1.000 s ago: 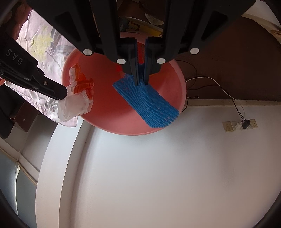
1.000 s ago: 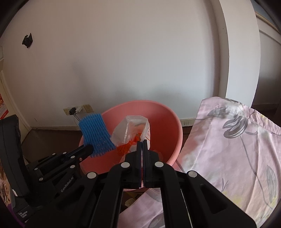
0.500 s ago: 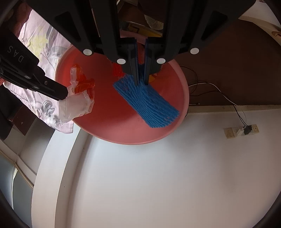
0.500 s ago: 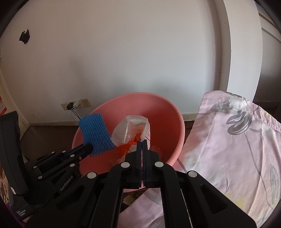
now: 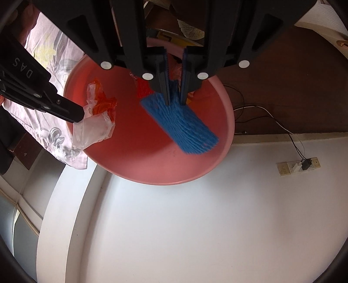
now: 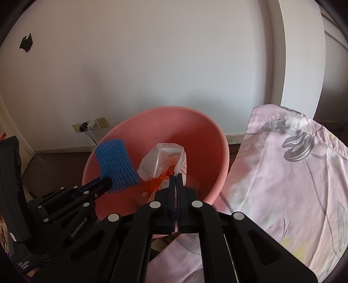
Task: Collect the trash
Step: 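Open both tools to drop the net and bag into the basin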
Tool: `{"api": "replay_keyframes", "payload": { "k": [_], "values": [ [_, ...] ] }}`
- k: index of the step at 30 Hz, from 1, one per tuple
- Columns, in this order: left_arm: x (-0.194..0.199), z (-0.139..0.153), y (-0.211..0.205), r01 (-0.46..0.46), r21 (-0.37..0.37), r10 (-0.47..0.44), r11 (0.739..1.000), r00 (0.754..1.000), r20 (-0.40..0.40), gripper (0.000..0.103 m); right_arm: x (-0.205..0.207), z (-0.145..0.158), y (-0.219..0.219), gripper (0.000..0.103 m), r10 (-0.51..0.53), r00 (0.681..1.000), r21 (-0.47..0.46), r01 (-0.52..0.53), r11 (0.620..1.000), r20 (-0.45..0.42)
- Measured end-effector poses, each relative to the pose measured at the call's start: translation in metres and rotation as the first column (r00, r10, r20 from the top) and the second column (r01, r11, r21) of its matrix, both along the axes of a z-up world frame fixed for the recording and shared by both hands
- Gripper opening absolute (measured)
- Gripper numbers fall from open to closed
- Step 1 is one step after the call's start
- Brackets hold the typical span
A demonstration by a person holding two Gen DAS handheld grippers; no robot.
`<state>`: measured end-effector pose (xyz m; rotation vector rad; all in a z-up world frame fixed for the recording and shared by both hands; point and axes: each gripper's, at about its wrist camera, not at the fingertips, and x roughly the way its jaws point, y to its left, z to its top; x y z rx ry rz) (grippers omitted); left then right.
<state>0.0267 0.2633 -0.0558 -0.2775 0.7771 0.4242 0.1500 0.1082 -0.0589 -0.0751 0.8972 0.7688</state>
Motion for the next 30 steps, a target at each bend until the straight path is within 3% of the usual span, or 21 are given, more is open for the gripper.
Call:
{"api": "replay_keyframes", "payload": {
  "k": [4,8,18,21,30],
  "values": [
    [-0.001,0.002,-0.003,0.008,0.001,-0.008,1.0,1.0,0.007,0.017,0.002,-0.002,0.001,0.001,-0.004,1.0,-0.015,0.004,1.0,-0.008],
    [-0.002,0.007,-0.007,0.008,0.018,-0.008,1.0,1.0,0.019,0.034,0.003,-0.004,0.001,0.002,-0.007,1.0,-0.022,0.007,1.0,-0.02],
    [-0.006,0.016,-0.009,0.002,0.015,-0.003,1.0,0.999,0.041,0.04,0.007,-0.005,-0.001,0.005,-0.009,0.999,-0.018,0.009,1.0,-0.041],
    [-0.007,0.018,-0.009,0.004,0.016,-0.004,1.0,0.999,0.046,0.04,0.007,-0.004,-0.002,0.019,-0.002,0.999,-0.01,0.001,1.0,-0.042],
    [-0.012,0.026,-0.012,0.001,0.021,-0.002,1.0,0.998,0.06,0.047,0.003,0.005,-0.008,0.02,0.002,1.0,0.004,-0.002,1.0,-0.026]
  ]
}}
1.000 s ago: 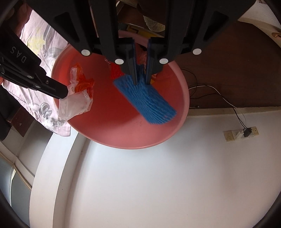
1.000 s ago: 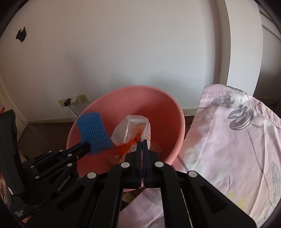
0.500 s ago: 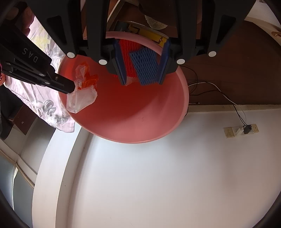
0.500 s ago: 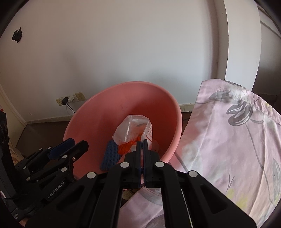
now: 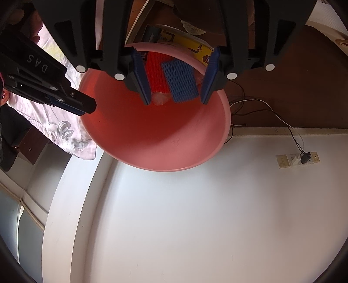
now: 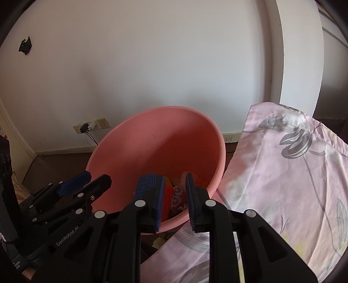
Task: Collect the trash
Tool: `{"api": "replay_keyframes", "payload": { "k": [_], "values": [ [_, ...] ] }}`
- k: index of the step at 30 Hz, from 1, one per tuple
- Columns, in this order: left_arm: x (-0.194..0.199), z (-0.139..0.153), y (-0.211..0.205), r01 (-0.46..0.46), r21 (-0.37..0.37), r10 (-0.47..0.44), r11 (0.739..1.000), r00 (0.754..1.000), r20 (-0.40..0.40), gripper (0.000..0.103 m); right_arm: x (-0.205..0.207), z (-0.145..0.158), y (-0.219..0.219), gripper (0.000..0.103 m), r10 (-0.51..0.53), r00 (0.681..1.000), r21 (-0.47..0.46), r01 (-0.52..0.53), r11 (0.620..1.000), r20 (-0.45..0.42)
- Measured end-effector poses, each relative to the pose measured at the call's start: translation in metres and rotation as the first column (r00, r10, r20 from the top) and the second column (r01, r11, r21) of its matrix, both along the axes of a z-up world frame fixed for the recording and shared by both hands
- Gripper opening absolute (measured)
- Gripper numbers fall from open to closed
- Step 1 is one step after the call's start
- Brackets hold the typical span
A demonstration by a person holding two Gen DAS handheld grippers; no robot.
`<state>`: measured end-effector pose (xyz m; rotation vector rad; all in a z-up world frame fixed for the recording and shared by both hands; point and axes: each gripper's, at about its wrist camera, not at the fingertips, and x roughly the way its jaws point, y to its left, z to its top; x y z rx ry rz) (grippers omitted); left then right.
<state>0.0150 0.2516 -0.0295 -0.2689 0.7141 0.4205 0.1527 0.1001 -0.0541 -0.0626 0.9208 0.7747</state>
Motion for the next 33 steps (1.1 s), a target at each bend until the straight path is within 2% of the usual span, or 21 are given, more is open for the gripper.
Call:
{"api": "replay_keyframes", "payload": {
  "k": [7,9,10,16,19,33],
  "values": [
    [-0.006,0.009,-0.009,0.004,0.012,-0.004,1.0,1.0,0.015,0.048,-0.007,0.011,-0.011,0.022,-0.005,1.0,0.007,0.005,1.0,0.024],
    [-0.008,0.013,-0.012,0.005,0.014,-0.005,1.0,1.0,0.022,0.048,-0.01,0.015,-0.015,0.034,-0.003,1.0,0.017,0.003,1.0,0.025],
    [-0.009,0.014,-0.013,0.004,0.016,-0.005,1.0,1.0,0.025,0.048,-0.012,0.017,-0.017,0.035,-0.003,1.0,0.023,0.002,1.0,0.027],
    [-0.015,0.025,-0.019,0.003,0.023,-0.004,1.0,0.999,0.04,0.048,-0.026,0.028,-0.028,0.035,0.001,0.998,0.026,-0.003,1.0,0.061],
    [-0.019,0.029,-0.022,0.0,0.025,-0.001,1.0,0.999,0.047,0.053,-0.031,0.033,-0.036,0.035,-0.004,0.998,0.038,0.002,0.999,0.067],
    [-0.036,0.049,-0.045,0.008,0.061,-0.014,0.998,0.996,0.086,0.053,-0.059,0.053,-0.059,0.037,-0.019,0.989,0.049,0.012,0.999,0.148]
  ]
}}
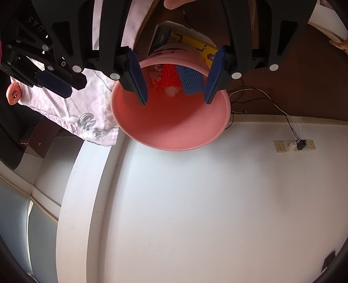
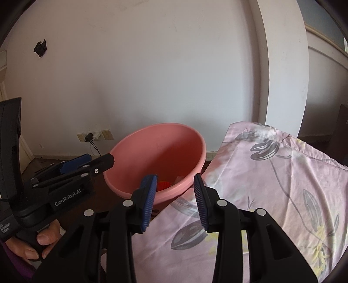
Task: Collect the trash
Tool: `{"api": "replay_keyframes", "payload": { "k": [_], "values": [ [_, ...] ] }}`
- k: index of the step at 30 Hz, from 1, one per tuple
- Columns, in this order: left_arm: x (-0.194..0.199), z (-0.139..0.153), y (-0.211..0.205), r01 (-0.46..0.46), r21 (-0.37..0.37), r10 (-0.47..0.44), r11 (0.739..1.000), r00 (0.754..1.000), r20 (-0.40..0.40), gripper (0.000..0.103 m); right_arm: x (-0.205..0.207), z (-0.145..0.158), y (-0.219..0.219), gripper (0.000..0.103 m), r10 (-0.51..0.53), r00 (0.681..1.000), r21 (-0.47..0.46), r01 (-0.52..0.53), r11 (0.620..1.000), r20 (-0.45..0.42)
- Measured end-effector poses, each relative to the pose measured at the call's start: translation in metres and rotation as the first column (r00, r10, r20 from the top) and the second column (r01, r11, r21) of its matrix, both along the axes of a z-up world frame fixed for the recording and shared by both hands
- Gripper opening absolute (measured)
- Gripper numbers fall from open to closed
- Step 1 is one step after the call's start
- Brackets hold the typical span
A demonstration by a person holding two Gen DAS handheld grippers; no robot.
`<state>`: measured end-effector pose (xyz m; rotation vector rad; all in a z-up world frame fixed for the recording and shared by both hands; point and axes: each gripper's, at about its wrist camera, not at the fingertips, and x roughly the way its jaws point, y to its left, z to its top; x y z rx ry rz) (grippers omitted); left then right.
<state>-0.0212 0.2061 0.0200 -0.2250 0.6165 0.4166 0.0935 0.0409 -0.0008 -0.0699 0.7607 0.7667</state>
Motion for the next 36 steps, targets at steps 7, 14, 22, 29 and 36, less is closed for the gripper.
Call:
{"api": "replay_keyframes", "payload": {
  "k": [7,14,22,29,36],
  "values": [
    [-0.006,0.009,-0.014,0.015,0.029,-0.016,0.999,1.0,0.015,0.053,-0.007,0.007,-0.014,0.038,-0.017,1.0,0.008,0.017,1.0,0.019],
    [-0.009,0.015,-0.026,0.03,0.049,-0.031,0.998,0.999,0.021,0.053,-0.011,0.009,-0.026,0.038,-0.036,0.999,0.015,0.035,0.999,0.024],
    [-0.012,0.018,-0.035,0.035,0.065,-0.036,0.997,0.999,0.021,0.053,-0.014,0.01,-0.032,0.039,-0.04,0.999,0.021,0.04,0.999,0.03],
    [-0.013,0.019,-0.038,0.037,0.069,-0.038,0.997,0.999,0.021,0.053,-0.018,0.014,-0.037,0.039,-0.041,0.998,0.029,0.04,0.999,0.036],
    [-0.013,0.02,-0.041,0.043,0.075,-0.045,0.996,0.999,0.019,0.053,-0.02,0.015,-0.038,0.039,-0.043,0.998,0.031,0.042,0.999,0.037]
  ]
}}
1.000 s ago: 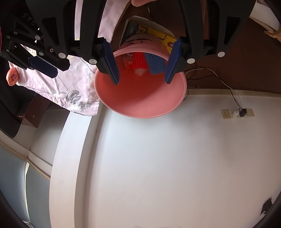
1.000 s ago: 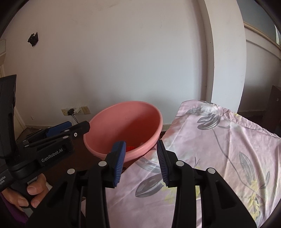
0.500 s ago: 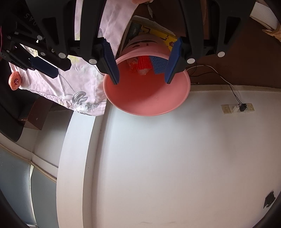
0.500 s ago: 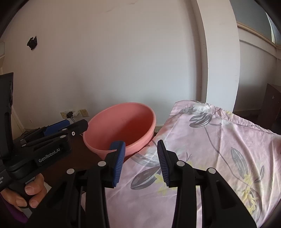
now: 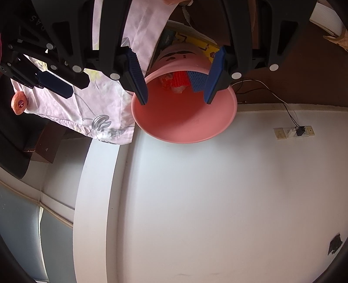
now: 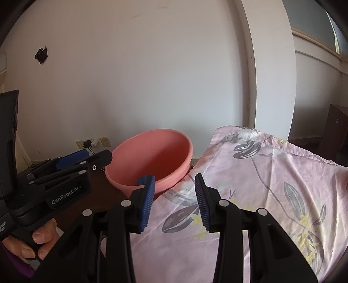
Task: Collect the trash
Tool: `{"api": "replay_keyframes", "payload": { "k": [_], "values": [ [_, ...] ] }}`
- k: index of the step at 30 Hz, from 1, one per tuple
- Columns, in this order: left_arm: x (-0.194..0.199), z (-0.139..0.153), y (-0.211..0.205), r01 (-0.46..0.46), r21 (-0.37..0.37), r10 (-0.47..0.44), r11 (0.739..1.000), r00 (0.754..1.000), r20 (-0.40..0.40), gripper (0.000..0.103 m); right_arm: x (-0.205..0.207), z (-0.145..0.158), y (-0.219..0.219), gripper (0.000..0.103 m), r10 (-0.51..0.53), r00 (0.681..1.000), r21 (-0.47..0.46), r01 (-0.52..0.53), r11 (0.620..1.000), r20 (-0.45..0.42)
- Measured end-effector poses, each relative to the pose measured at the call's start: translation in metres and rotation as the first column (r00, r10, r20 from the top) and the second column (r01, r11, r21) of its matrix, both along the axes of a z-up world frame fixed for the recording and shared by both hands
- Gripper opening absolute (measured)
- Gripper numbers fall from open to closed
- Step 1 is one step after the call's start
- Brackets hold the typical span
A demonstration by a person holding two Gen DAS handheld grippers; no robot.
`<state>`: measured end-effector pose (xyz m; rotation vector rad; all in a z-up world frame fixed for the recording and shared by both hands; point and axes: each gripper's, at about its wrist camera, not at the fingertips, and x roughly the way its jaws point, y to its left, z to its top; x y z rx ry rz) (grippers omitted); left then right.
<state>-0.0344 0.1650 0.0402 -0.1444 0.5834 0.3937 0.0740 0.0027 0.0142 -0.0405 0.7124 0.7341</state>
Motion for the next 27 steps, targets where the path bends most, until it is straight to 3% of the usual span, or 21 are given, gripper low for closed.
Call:
{"api": "replay_keyframes", "payload": {
  "k": [27],
  "values": [
    [0.0007,-0.001,-0.0044,0.024,0.016,-0.024,1.0,1.0,-0.009,0.053,-0.0008,0.0002,-0.0021,0.039,-0.001,1.0,0.0,0.001,1.0,-0.003]
  ]
}}
